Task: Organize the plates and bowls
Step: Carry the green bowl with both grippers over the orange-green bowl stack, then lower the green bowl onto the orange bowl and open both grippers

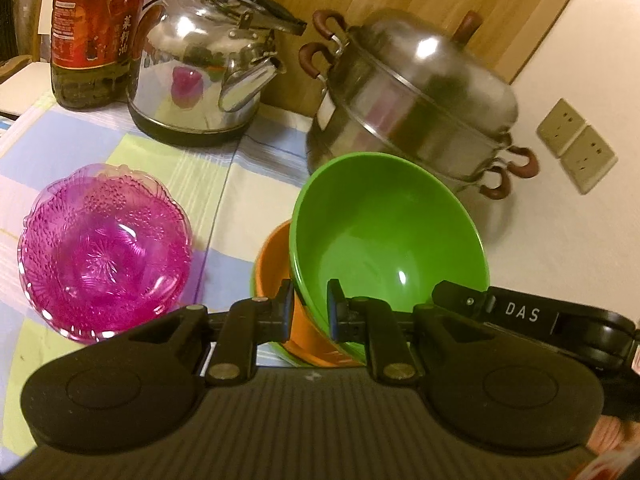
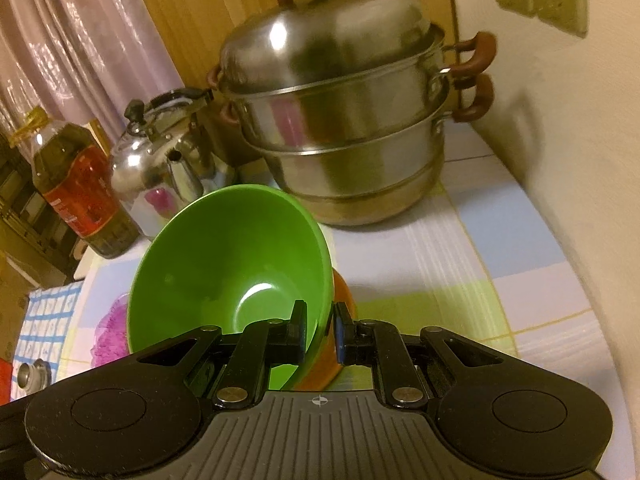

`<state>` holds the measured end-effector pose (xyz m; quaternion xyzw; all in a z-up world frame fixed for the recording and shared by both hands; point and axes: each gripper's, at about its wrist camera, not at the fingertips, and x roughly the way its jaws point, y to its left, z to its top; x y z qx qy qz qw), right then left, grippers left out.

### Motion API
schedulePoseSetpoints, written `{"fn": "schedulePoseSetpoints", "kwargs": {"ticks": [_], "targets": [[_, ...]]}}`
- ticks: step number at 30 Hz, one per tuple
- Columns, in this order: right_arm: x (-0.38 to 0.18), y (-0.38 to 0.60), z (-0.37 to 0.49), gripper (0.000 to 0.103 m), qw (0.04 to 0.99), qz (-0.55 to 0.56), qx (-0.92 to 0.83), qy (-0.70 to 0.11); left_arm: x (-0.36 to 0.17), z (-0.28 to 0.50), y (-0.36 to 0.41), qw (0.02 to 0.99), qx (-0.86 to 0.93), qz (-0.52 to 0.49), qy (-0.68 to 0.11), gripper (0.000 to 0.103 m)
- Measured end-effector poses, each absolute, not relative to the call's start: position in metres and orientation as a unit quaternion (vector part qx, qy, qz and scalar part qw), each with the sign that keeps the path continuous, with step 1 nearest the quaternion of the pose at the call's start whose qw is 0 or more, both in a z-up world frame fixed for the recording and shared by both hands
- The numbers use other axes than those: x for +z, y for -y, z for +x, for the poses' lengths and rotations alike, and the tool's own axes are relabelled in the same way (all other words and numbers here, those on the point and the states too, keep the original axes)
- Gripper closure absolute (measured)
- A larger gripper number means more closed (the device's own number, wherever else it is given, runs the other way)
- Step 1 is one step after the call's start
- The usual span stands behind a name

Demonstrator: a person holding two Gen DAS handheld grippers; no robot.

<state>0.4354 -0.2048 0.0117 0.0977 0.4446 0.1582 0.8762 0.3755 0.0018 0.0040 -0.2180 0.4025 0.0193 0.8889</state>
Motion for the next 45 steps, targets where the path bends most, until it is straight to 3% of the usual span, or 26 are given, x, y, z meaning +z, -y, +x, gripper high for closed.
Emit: {"fn": "schedulePoseSetpoints", "kwargs": {"ticks": [12,31,33,37,45], "targets": [[-0.024,0.195,0.450,0.090,0.865,0.083,0.154,-0.469,-0.028,0.393,-0.006,0.880,0.020,-0.205,-0.427,0.088],[-0.028,0.189,0.446,0.089,0.867,0.068,0.158,-0.468,-0.028,0.394,-0.002,0.885,0.024,-0.180,-0.429,0.088],[-0.027,0.189,0.446,0.087,0.867,0.069,0.160,-0.467,-0.028,0.395,-0.002,0.884,0.021,-0.182,-0.429,0.088],[-0.023,0.191,0.441,0.060,0.875,0.073,0.164,-0.450,-0.026,0.394,-0.001,0.888,0.022,-0.177,-0.424,0.087],[-0.008,0.206,0.433,0.058,0.882,0.101,0.160,-0.432,-0.014,0.381,-0.006,0.894,0.025,-0.192,-0.404,0.087]]}}
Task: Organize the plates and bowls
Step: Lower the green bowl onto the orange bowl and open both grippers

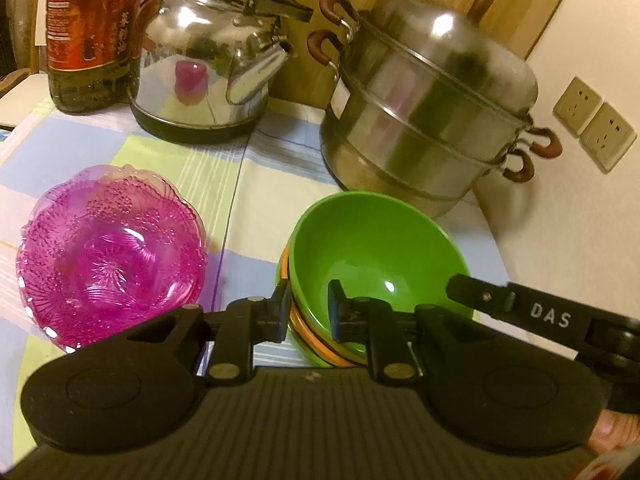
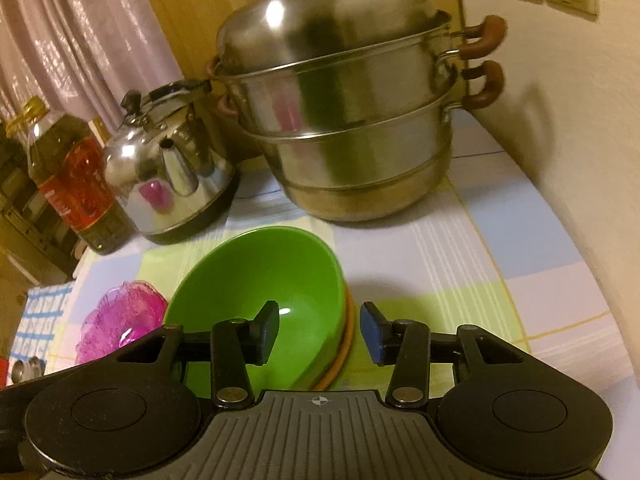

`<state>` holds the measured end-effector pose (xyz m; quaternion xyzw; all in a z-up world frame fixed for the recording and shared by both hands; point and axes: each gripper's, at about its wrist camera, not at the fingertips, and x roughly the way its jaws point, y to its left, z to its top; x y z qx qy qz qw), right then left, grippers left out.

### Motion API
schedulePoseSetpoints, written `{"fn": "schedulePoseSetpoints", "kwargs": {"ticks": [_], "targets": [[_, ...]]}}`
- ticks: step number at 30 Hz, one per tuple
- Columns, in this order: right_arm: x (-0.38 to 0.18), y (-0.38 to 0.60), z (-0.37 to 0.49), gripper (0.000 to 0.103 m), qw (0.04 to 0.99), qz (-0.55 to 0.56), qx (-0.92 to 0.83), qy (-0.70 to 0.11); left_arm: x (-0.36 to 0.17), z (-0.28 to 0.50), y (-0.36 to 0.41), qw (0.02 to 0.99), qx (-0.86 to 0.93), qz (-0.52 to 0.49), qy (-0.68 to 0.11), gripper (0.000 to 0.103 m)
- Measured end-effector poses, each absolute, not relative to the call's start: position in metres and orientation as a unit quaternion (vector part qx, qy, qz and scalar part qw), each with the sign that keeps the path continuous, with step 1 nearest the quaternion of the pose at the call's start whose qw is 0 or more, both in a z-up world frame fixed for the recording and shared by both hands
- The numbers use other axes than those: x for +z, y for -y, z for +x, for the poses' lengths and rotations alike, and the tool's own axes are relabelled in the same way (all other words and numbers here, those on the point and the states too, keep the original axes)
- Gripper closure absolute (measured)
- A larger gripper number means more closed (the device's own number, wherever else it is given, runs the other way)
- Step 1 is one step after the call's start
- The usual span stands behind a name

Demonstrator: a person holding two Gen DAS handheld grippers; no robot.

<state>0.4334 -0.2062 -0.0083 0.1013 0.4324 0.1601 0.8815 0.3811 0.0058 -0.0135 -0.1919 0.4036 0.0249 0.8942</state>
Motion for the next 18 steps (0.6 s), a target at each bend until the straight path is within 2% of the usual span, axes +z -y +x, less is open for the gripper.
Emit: {"fn": "schedulePoseSetpoints", "kwargs": {"ticks": [8,18], "targets": [[0.005,0.234,0.399,0.058,0.882,0.132,0.145,-0.428,0.010,0.343,-0.010,0.900,0.029,-0.211,-0.380,0.087],[0.026,0.248,0.331,0.058,0.879,0.129,0.140,-0.437,0.020,0.270,0.004,0.903,0.050,-0.186,-0.384,0.078]]}}
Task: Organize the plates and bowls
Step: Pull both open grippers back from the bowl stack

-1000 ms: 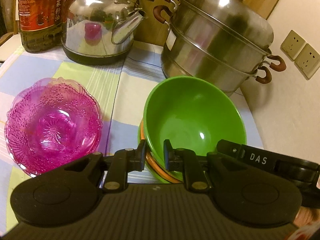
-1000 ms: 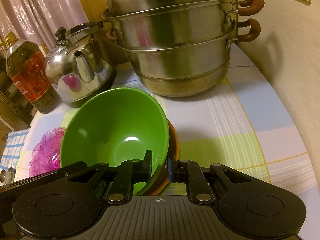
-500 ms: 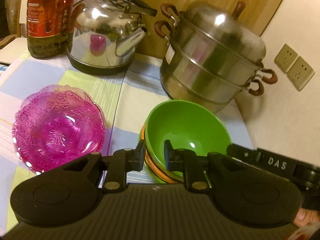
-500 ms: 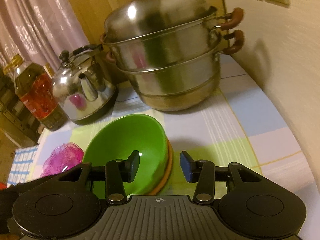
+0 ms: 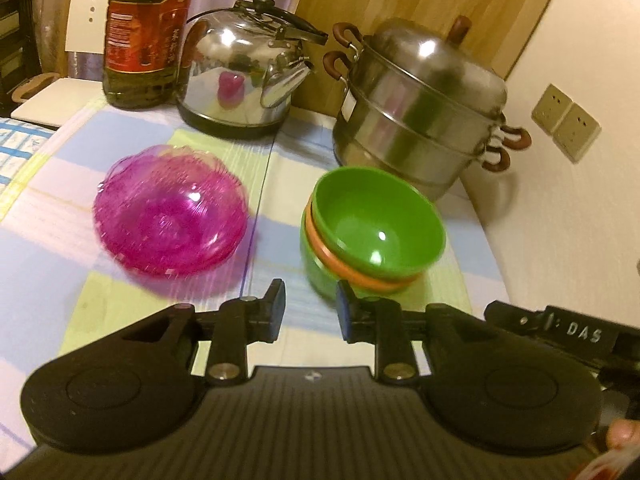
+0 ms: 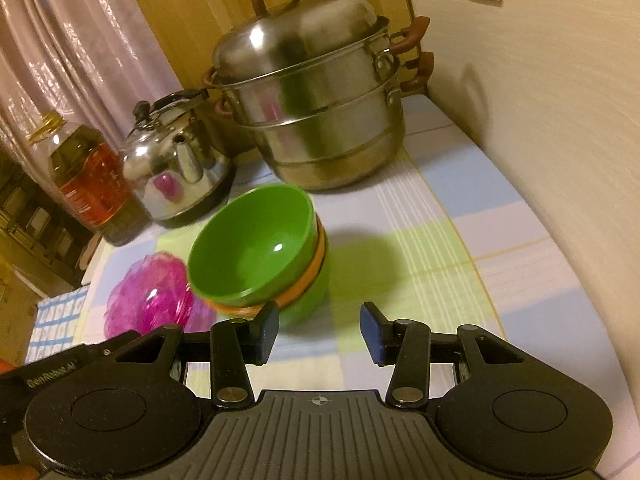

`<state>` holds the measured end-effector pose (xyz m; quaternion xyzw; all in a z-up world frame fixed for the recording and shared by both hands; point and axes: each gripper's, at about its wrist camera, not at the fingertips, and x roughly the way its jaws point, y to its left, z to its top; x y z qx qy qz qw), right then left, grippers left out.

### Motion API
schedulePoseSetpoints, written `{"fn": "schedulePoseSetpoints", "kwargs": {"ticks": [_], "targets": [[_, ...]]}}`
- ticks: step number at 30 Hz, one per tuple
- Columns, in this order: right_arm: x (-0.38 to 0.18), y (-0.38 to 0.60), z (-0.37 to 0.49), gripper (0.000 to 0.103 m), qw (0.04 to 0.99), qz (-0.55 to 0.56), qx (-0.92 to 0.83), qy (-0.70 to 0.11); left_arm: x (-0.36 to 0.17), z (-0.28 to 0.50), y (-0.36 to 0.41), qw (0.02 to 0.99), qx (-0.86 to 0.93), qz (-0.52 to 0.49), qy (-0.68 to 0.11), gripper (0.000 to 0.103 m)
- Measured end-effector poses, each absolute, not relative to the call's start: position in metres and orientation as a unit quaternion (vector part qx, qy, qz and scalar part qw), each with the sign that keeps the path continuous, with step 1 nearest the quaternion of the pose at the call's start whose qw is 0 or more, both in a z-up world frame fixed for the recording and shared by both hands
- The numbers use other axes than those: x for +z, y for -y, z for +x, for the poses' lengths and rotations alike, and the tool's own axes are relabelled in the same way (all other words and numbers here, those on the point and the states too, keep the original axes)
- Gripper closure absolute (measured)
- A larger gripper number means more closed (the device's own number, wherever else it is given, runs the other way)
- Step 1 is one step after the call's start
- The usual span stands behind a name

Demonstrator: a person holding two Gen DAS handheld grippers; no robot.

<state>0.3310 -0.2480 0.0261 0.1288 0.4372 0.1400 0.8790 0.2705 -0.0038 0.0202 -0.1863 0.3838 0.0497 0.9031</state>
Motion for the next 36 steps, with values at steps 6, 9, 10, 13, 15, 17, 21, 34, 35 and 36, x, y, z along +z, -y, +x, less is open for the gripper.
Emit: {"fn": "schedulePoseSetpoints", "kwargs": {"ticks": [6,9,10,13,15,17,21,34,35,36], "targets": [[0.035,0.253,0.289,0.058,0.883,0.123,0.133,-0.433,0.025,0.234,0.012,0.905,0.060,-0.167,-0.386,0.070],[0.036,0.256,0.274,0.058,0.883,0.124,0.130,-0.433,0.026,0.218,0.015,0.906,0.065,-0.156,-0.389,0.069],[0.037,0.256,0.269,0.058,0.883,0.123,0.130,-0.434,0.026,0.212,0.016,0.906,0.068,-0.153,-0.388,0.069],[0.038,0.257,0.255,0.058,0.885,0.119,0.130,-0.432,0.026,0.200,0.017,0.905,0.075,-0.149,-0.391,0.068],[0.038,0.256,0.246,0.058,0.885,0.114,0.132,-0.431,0.026,0.194,0.016,0.905,0.077,-0.144,-0.392,0.067],[0.037,0.254,0.240,0.058,0.884,0.112,0.136,-0.433,0.026,0.189,0.016,0.906,0.079,-0.142,-0.392,0.066],[0.033,0.252,0.235,0.058,0.880,0.111,0.140,-0.440,0.025,0.183,0.014,0.905,0.078,-0.141,-0.395,0.066],[0.031,0.248,0.240,0.058,0.875,0.116,0.147,-0.447,0.027,0.193,0.006,0.901,0.058,-0.167,-0.395,0.066],[0.031,0.248,0.242,0.058,0.875,0.117,0.147,-0.447,0.027,0.195,0.005,0.901,0.055,-0.171,-0.395,0.066],[0.030,0.248,0.244,0.058,0.875,0.118,0.146,-0.447,0.027,0.199,0.004,0.901,0.052,-0.174,-0.394,0.066]]}}
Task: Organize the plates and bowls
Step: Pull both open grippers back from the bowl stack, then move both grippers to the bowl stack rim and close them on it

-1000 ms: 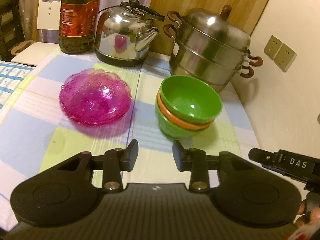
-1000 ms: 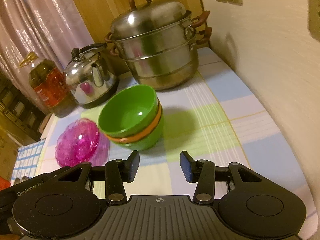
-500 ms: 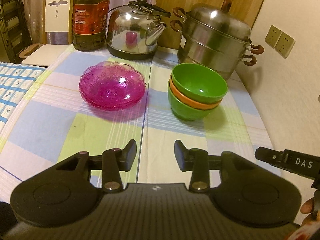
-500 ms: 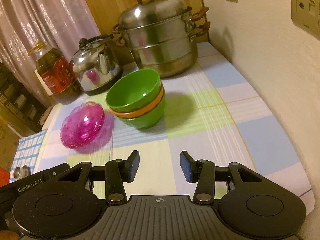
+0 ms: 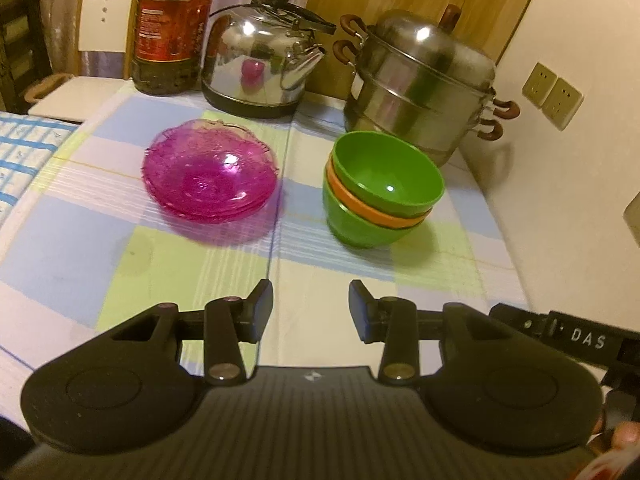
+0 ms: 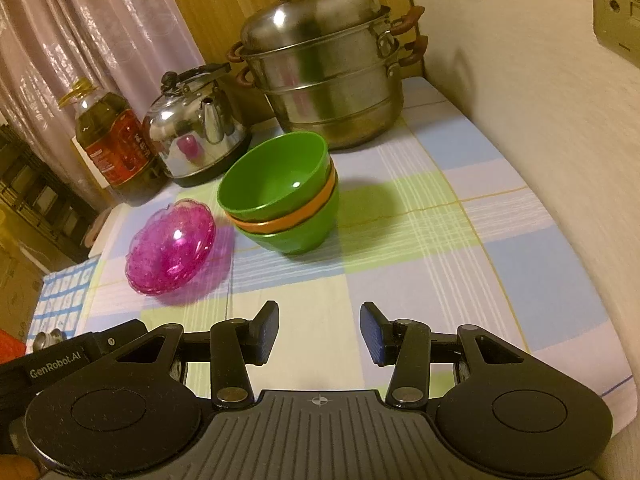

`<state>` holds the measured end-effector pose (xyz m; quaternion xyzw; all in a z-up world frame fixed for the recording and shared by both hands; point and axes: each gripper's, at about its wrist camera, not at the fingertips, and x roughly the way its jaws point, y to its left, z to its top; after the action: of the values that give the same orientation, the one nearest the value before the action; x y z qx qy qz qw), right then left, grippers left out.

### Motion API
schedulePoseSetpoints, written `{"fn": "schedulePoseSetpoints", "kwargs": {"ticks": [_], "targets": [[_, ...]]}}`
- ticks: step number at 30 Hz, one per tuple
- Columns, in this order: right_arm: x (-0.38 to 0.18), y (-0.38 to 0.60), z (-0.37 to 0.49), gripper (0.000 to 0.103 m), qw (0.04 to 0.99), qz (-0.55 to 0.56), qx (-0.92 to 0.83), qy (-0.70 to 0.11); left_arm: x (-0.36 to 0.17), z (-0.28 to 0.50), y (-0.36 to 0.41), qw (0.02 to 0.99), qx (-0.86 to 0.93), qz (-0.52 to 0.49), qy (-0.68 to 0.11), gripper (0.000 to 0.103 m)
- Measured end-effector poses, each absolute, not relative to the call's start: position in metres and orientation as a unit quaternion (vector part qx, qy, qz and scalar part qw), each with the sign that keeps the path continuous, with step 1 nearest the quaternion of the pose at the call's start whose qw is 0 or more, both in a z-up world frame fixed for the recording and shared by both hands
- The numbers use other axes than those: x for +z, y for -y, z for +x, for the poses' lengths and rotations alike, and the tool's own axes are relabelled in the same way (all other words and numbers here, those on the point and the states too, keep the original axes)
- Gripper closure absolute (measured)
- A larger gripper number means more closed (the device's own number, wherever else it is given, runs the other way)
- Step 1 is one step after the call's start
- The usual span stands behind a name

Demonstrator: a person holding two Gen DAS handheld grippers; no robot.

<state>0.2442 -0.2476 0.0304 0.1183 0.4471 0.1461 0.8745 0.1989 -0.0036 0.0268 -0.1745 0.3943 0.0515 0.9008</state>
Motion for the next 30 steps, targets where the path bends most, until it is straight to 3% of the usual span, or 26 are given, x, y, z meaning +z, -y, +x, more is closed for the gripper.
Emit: {"fn": "schedulePoseSetpoints", "kwargs": {"ticks": [14,30], "targets": [[0.031,0.240,0.319,0.058,0.875,0.118,0.148,-0.445,0.025,0.288,-0.009,0.893,0.020,-0.207,-0.398,0.063],[-0.015,0.217,0.432,0.058,0.855,0.121,0.145,-0.484,-0.024,0.391,-0.026,0.875,0.010,-0.235,-0.423,0.064]]}}
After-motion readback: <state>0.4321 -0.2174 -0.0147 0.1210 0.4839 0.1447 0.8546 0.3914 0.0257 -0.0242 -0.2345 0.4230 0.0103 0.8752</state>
